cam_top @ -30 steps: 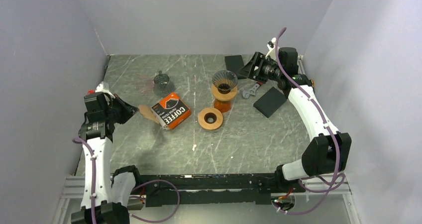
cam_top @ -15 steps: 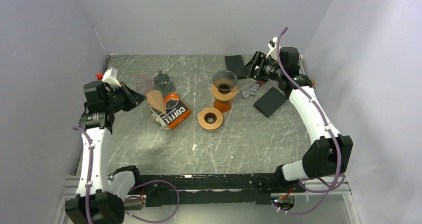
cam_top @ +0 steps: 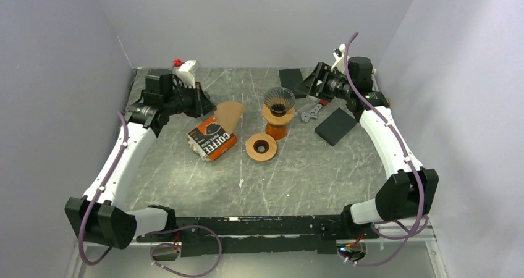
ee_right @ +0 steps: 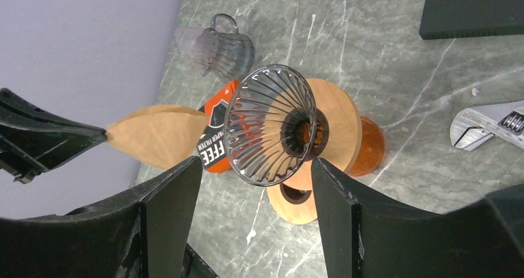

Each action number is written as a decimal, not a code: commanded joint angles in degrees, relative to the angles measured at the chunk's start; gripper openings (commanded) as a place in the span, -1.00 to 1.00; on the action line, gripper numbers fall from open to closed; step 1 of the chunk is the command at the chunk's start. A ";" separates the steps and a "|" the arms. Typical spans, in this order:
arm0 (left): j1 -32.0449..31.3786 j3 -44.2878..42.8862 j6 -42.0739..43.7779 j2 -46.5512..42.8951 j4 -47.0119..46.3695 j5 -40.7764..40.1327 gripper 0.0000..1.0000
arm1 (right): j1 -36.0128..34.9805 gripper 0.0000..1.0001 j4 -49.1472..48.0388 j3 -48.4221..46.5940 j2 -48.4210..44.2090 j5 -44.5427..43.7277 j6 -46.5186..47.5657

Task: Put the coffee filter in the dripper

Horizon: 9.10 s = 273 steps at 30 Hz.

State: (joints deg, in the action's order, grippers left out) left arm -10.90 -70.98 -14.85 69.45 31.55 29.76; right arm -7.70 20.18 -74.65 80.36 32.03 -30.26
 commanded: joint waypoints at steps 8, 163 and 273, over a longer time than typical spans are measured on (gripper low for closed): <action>-4.09 -3.58 22.84 2.77 -5.02 5.84 -1.00 | -0.45 0.48 -1.18 -5.77 -1.29 2.94 1.57; -23.42 -32.20 -17.32 30.58 -1.53 -21.70 0.48 | -21.83 -1.00 10.16 -12.89 0.90 -26.79 16.55; -25.05 -52.32 -2.85 43.53 17.03 -27.78 0.64 | -20.94 0.45 18.65 -22.15 14.99 -38.04 18.40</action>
State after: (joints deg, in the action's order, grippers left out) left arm -35.55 -122.30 -19.92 115.37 48.38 4.32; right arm -28.47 39.55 -93.62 95.46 -6.96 -12.03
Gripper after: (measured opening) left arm 0.810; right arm 0.707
